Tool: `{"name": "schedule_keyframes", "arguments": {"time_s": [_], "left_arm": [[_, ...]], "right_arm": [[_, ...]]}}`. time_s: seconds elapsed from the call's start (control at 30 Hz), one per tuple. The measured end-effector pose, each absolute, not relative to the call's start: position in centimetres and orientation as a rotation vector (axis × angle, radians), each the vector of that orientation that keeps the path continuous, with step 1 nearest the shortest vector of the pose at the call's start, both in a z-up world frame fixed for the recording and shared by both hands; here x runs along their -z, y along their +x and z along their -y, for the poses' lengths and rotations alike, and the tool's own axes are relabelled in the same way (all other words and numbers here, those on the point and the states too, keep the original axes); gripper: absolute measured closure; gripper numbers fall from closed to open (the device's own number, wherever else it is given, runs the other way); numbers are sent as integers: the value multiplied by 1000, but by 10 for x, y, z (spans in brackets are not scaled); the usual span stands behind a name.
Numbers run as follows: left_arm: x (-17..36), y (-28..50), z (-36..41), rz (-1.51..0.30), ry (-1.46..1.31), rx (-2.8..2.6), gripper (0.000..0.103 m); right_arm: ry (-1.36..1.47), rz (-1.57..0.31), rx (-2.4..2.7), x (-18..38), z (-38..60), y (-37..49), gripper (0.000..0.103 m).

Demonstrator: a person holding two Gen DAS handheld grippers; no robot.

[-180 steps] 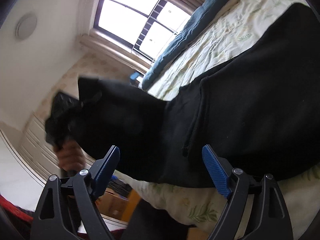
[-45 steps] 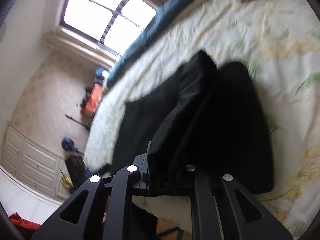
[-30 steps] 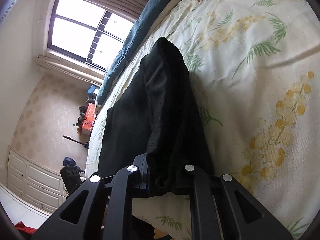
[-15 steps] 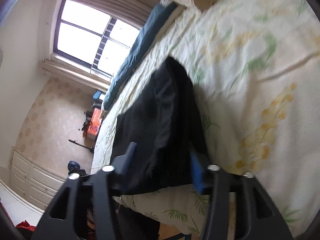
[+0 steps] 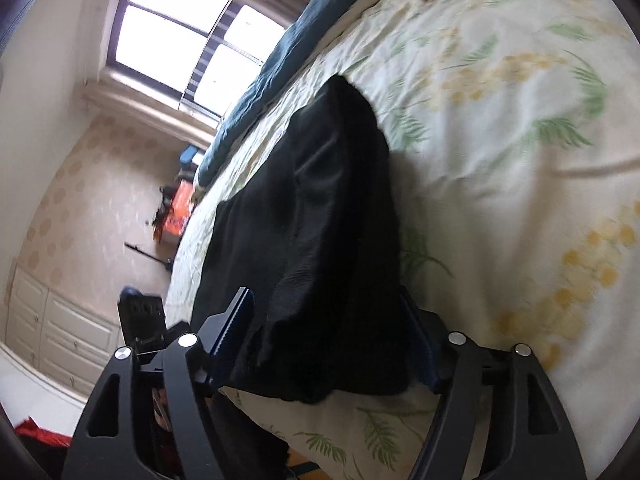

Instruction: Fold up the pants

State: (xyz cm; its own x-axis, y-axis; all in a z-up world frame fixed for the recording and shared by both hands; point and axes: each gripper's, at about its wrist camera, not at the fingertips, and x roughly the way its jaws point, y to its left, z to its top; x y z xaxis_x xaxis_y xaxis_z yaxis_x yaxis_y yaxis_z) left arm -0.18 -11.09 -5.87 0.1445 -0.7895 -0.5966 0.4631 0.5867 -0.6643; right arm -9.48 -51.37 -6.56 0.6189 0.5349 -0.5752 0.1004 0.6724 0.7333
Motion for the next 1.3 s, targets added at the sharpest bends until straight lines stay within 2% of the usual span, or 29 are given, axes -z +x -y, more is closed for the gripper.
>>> {"name": "schedule_keyframes", "arguments": {"time_s": [0.07,0.13,0.17,0.27,0.33,0.63,1.3], "left_arm": [[60,1,116,-1111,-363,909,37],[61,3,117,-1122,-378,918,51],[62,4,117,-1130,-386,919,57],[57,2,116,-1107,-361,907,69],[50,-2,117,-1082,-317,890,72],[36,-3,96,-1037,-287,821,75],[34,15,-27,-1019,-351,673,75]], "right_arm": [[802,-890,-292,66,511,-94,34],[799,-896,-283,67,509,-94,44],[799,-898,-278,68,509,-94,46],[808,-890,-277,66,506,-96,52],[814,-882,-272,65,503,-96,54],[838,-869,-293,57,475,-83,57],[840,-919,-490,62,378,-30,57]]}}
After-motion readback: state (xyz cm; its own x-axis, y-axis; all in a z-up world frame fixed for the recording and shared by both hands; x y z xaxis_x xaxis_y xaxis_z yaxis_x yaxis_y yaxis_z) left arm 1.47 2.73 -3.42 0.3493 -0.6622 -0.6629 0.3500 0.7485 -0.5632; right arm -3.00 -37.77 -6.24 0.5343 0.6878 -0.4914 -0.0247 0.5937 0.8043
